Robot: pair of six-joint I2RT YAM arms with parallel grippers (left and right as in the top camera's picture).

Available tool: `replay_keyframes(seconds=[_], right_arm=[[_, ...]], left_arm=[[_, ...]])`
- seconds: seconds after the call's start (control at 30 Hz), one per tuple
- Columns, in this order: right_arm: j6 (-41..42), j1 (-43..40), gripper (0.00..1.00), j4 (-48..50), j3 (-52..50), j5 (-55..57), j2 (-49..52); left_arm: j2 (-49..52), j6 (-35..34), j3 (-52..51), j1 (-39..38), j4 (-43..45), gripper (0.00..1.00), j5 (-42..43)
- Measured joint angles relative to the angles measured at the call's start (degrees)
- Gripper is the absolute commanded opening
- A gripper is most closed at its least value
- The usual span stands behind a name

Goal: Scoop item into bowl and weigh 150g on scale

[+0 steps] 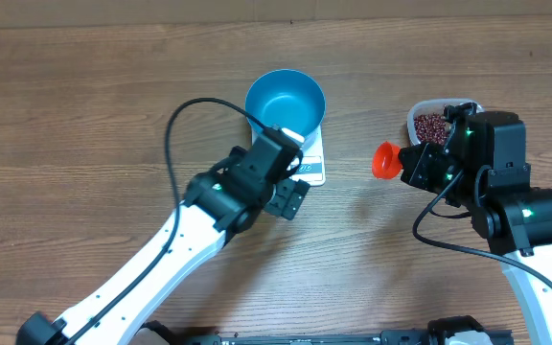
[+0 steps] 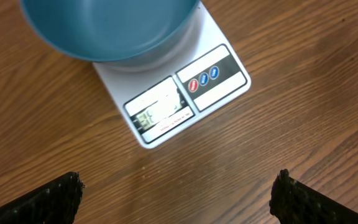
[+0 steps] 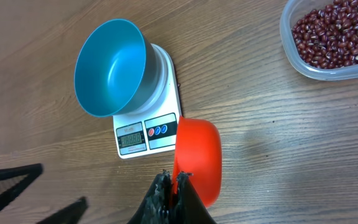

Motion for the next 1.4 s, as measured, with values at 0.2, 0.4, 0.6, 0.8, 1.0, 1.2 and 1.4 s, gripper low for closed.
replay_keyframes(seconds=[0.2,0.4,0.6,0.8,1.0,1.2,1.4], right_arm=[[0.00,0.00,0.04,-0.02,0.00,0.02,0.00],[-0.04,0.00,0.04,0.00,0.00,0.92,0.00],[-0.04,0.00,0.04,0.02,0.00,2.29,0.00],[-0.04,0.00,0.04,0.55,0.00,2.64,0.00],[-0.02,0.00,0.04,1.25,0.00,2.40,0.00],[0.00,0.00,0.04,1.20,0.00,2.34,0.00],[0.00,0.00,0.04,1.25,0.00,2.32,0.00]], left_arm=[[-1.84,1.38,0.00,4.52,-3.37,0.99,3.39],[-4.37,4.48,-0.02,8.72,-4.68,1.00,7.45],[-12.98,6.16,-3.26,10.75,-3.82,0.99,9.01],[-23.82,8.83,-12.66,12.68,1.31,0.99,13.51],[-27.06,10.16,-15.85,12.68,3.63,0.99,15.85],[-27.06,10.60,-15.89,12.68,5.42,1.00,16.20],[-26.99,10.62,-15.98,12.68,7.80,0.99,16.31]])
